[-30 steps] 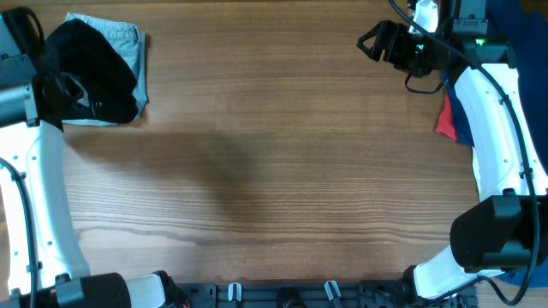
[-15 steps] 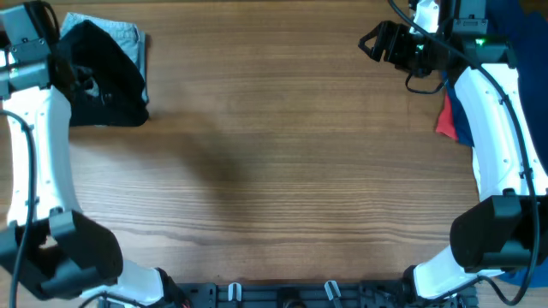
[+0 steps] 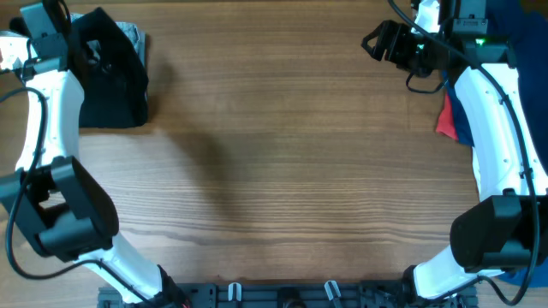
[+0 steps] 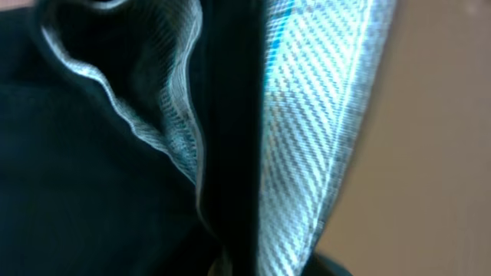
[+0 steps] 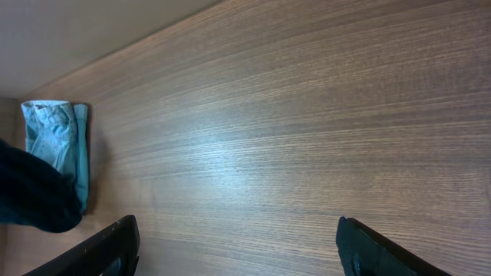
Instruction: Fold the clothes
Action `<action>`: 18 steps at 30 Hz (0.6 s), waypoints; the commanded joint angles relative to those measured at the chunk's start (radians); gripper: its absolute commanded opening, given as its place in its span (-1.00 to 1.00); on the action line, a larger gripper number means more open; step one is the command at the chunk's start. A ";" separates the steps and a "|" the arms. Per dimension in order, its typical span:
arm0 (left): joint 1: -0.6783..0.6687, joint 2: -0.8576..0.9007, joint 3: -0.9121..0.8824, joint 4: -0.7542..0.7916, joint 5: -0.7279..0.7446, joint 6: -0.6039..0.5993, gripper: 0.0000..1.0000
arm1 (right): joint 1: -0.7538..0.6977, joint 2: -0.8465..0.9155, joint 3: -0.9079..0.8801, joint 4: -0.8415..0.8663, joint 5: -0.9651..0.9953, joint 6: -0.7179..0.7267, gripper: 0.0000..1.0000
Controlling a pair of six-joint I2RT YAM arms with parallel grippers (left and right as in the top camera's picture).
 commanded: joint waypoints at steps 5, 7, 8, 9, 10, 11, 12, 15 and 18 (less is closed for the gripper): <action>-0.031 0.090 0.019 0.198 -0.006 0.055 1.00 | 0.006 0.025 -0.010 0.021 0.019 0.008 0.66; -0.042 0.108 0.019 0.291 -0.006 0.182 1.00 | 0.006 0.032 -0.010 0.027 0.019 0.008 0.66; -0.045 0.109 0.019 0.313 -0.005 0.217 1.00 | 0.006 0.035 -0.010 0.027 0.019 0.008 0.65; -0.048 0.109 0.019 0.336 -0.005 0.260 0.99 | 0.006 0.040 -0.010 0.027 0.019 0.008 0.66; -0.051 0.108 0.019 0.360 -0.004 0.304 1.00 | 0.006 0.048 -0.010 0.027 0.019 0.012 0.65; -0.051 0.104 0.019 0.378 0.016 0.352 0.99 | 0.006 0.056 -0.010 0.026 0.018 0.015 0.66; -0.051 0.098 0.019 0.380 0.042 0.389 1.00 | 0.006 0.064 -0.010 0.026 0.019 0.028 0.66; -0.051 0.060 0.019 0.280 0.189 0.537 1.00 | 0.024 0.084 -0.010 0.033 0.014 -0.003 0.66; -0.051 0.007 0.019 0.158 0.330 0.679 0.99 | 0.056 0.084 -0.009 0.038 0.024 -0.096 0.66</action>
